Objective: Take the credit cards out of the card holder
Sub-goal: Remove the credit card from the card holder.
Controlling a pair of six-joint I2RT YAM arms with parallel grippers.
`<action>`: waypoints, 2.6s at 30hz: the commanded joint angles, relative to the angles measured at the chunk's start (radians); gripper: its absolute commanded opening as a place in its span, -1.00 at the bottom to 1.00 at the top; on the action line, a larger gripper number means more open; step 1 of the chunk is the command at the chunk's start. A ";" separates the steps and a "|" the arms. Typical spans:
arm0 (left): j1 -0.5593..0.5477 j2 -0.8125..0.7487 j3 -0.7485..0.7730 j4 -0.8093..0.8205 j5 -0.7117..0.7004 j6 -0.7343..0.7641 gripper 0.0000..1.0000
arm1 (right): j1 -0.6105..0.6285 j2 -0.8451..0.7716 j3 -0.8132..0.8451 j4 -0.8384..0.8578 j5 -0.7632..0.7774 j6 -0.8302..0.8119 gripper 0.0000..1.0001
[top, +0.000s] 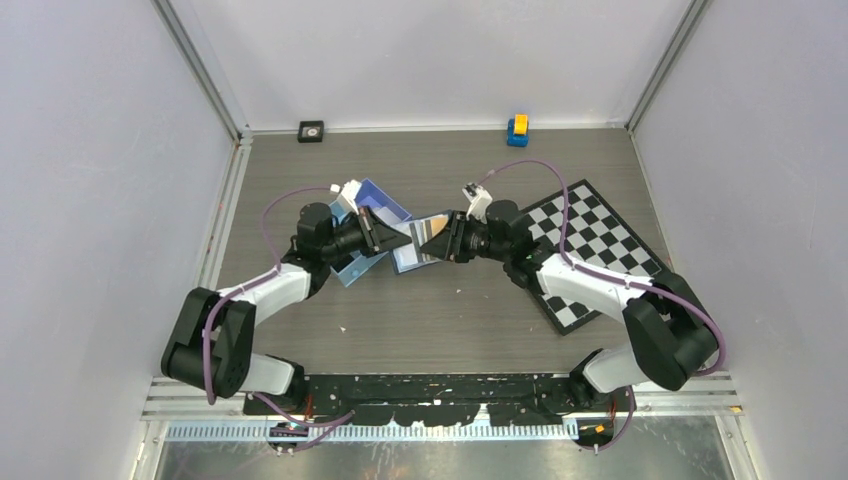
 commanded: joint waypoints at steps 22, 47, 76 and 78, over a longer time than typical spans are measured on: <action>0.004 0.115 0.008 0.470 0.212 -0.280 -0.90 | -0.102 0.036 -0.003 0.191 -0.139 0.160 -0.32; 0.025 0.106 -0.017 0.497 0.194 -0.293 -0.25 | -0.168 0.114 -0.085 0.594 -0.268 0.417 -0.99; 0.066 0.166 -0.047 0.687 0.203 -0.402 -1.00 | -0.231 0.102 -0.138 0.649 -0.232 0.468 -0.99; 0.067 0.167 -0.047 0.687 0.203 -0.403 -1.00 | -0.233 0.103 -0.140 0.652 -0.230 0.471 -0.99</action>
